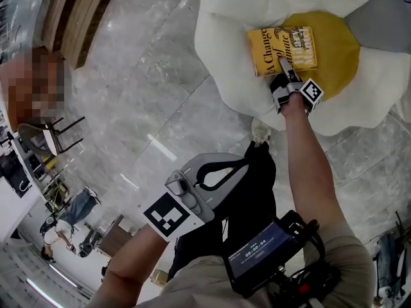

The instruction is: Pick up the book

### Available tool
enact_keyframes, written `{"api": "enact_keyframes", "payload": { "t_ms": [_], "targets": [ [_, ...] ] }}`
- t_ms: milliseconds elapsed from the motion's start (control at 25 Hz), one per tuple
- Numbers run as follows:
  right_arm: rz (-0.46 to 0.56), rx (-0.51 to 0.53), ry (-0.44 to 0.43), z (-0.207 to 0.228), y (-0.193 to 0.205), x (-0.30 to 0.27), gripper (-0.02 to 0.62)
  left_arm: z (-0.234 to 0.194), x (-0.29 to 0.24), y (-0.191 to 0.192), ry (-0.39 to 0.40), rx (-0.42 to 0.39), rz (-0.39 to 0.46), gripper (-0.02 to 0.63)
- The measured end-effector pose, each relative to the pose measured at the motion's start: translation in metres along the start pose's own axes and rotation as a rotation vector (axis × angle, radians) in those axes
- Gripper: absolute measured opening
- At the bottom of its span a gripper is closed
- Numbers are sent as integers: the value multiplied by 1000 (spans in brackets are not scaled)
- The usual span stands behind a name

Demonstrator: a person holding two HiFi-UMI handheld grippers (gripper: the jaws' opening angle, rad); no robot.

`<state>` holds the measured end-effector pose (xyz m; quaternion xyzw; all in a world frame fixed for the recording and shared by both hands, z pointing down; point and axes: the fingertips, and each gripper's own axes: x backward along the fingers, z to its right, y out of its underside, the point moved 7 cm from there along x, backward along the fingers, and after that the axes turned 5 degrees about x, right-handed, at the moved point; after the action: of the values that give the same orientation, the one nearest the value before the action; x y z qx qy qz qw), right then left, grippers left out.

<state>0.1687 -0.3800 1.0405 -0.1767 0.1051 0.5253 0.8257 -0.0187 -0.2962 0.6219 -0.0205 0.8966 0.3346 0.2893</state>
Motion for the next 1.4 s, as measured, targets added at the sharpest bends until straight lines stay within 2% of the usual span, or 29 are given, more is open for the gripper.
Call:
{"api": "enact_keyframes", "payload": {
  "t_ms": [160,320,640,920,1240,1400],
  "targets": [
    [21,35,13,-12,0,5,200,3,5,8,4,0,2,6],
    [42,75,34,-23,-3,10,152,-3,12,0,-4,18,28,6],
    [-49,166,103,-48,2,11,147,-24,24,-30,2,-13,90,6],
    [-77,219,69,-146,24,127,146,78,58,-37,47,-22,110,6],
    [-74,260,12,-239,62,180,146,128,108,-45,66,-56,165,6],
    [-54,315,-24,-280,79,215,146,156,138,-42,89,-98,191,6]
  ]
}}
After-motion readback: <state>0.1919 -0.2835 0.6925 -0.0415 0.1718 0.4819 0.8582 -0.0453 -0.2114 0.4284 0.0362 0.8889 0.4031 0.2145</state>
